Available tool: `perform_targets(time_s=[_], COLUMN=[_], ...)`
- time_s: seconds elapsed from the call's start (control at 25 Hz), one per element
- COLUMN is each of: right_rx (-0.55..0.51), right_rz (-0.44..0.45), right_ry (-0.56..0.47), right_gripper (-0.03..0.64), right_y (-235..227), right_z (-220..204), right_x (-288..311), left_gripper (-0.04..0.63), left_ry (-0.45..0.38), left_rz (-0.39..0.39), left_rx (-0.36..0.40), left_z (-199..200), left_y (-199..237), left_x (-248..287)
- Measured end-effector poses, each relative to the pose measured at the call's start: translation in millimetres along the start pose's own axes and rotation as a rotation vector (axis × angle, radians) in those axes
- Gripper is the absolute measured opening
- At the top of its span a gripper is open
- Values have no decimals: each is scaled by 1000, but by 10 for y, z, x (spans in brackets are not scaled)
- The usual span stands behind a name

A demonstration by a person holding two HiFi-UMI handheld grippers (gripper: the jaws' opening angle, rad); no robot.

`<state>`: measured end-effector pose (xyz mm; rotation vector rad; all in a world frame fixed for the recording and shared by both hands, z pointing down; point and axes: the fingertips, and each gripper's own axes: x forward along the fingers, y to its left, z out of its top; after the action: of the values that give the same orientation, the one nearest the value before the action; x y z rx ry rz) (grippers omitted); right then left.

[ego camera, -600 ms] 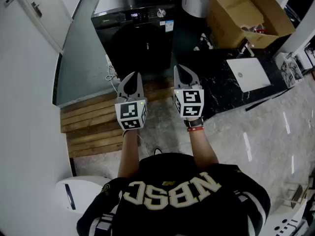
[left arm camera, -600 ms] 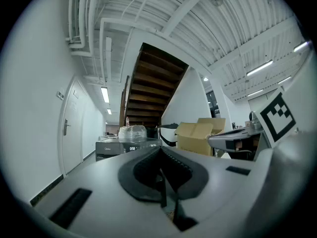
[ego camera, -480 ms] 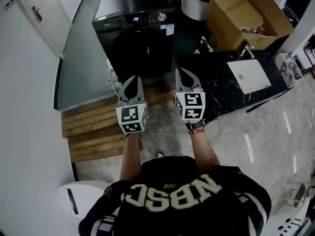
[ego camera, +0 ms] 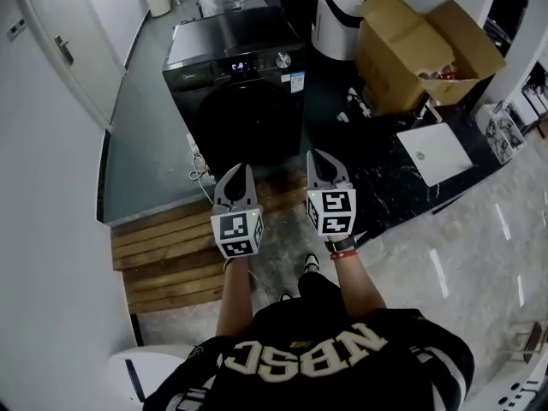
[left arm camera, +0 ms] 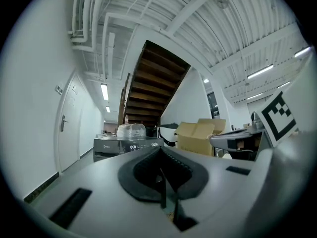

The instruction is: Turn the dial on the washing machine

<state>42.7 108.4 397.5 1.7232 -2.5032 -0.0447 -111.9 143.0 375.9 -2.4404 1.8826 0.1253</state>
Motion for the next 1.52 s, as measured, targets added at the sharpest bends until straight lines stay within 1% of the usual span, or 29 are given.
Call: perform_targets(time_s=[0.24, 0.6, 0.76, 0.96, 1.16, 1.32, 1.52], right_rx=[13, -3, 13, 16, 28, 31, 28], right_rz=[12, 70, 88, 129, 155, 184, 192], right_ry=[-20, -47, -46, -29, -17, 3, 24], right_gripper=[2, 2, 2, -2, -3, -3, -3], right_y=[-197, -643, -878, -1072, -1238, -1235, -1261], right_z=[3, 217, 246, 175, 117, 60, -5], right_x=[519, 1721, 2144, 2590, 2934, 3160, 3405], left_gripper=[14, 14, 14, 14, 14, 14, 14], left_ry=[-16, -39, -30, -16, 17, 43, 69], left_rz=[1, 45, 60, 81, 100, 118, 125], left_rx=[16, 39, 36, 30, 29, 27, 15], left_z=[-43, 30, 9, -87, -226, -305, -406], left_y=[83, 301, 329, 364, 357, 433, 538], left_x=[509, 1684, 2154, 2670, 3008, 3180, 3365])
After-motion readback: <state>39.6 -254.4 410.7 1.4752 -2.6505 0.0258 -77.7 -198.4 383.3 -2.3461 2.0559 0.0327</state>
